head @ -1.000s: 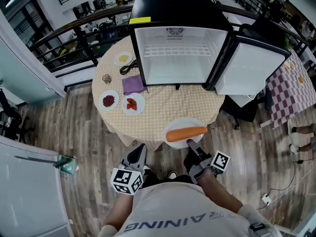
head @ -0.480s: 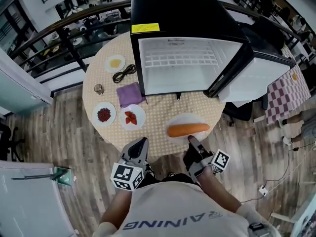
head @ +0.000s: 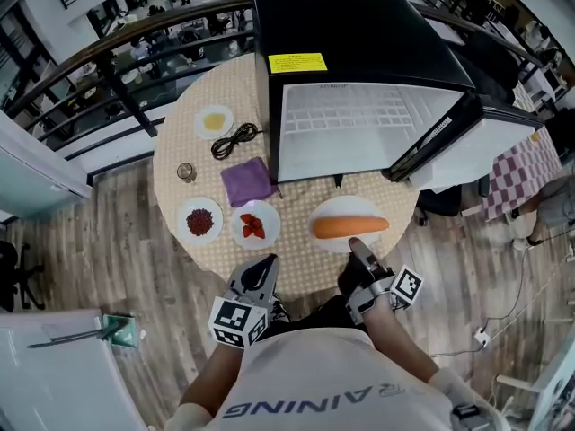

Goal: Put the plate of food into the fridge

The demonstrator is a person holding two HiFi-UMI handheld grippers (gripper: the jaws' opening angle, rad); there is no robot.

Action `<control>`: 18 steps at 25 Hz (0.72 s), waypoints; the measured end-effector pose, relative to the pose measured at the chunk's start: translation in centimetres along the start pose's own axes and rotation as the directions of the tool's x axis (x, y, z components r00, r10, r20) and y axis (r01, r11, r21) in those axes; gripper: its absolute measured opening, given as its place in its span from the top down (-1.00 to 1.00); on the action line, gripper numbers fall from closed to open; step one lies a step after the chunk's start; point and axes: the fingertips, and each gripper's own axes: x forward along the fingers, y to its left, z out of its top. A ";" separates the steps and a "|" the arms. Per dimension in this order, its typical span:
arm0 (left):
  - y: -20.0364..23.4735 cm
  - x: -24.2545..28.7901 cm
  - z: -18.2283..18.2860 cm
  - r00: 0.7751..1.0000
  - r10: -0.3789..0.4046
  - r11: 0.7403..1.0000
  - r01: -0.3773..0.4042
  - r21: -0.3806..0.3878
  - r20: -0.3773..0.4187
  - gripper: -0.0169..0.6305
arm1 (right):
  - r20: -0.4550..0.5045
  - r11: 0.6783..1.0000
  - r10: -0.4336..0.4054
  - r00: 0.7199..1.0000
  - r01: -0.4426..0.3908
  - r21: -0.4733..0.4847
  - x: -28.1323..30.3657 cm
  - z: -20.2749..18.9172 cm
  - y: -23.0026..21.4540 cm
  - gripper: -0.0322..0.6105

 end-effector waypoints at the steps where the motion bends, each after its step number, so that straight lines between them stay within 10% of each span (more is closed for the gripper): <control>1: 0.5 0.0 0.2 1.000 0.008 1.000 -0.008 -0.002 0.003 0.92 | 0.000 1.000 -0.003 1.000 0.003 -0.004 0.4 0.2 0.0 0.79; 18: 0.1 2.6 1.5 0.983 0.183 0.981 -0.181 -0.071 0.014 0.92 | -0.070 0.993 -0.116 0.991 0.115 -0.025 9.2 9.0 -2.3 0.79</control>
